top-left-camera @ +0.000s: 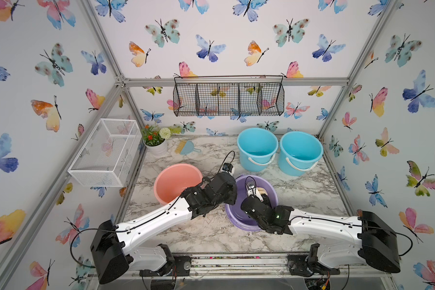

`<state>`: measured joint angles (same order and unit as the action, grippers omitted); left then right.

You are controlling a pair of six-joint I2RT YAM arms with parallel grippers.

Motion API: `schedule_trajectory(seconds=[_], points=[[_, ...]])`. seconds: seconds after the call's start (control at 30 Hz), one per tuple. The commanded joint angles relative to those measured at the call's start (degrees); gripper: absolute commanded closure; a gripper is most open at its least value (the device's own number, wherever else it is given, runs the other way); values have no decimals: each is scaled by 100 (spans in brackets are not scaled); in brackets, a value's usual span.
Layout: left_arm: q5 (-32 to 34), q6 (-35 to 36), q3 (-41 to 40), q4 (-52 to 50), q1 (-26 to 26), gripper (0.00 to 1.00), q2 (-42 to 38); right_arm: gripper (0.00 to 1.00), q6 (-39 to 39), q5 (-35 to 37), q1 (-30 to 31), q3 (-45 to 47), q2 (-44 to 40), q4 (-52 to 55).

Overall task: Wipe the inside of the bucket with a cloth
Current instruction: Wipe the dirt from the inside of the bucket.

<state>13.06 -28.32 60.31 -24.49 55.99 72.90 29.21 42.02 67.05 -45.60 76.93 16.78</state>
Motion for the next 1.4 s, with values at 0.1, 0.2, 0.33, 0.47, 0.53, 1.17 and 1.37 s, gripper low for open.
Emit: schedule_trajectory(seconds=[0.1,0.2,0.33,0.47,0.53,1.17,1.37], points=[[-80,88,-79,515,17,100,-223,98,761,-1464,-174,-600,-33,2387],[-60,149,-85,659,13,100,-189,98,638,-2515,-293,-651,-113,2618],[-227,195,-172,829,9,100,-178,98,431,-4124,-647,-574,-263,2468],[-461,264,-344,1117,23,100,-297,98,269,-5425,-906,-511,-238,1957],[-497,282,-374,1148,23,100,-321,98,227,-5883,-960,-481,-108,1626],[-726,126,-507,1175,26,100,-265,98,1008,-5172,-1220,1023,478,-3349],[-794,63,-492,1135,31,100,-184,98,701,-4058,-1211,1434,504,-4507]])
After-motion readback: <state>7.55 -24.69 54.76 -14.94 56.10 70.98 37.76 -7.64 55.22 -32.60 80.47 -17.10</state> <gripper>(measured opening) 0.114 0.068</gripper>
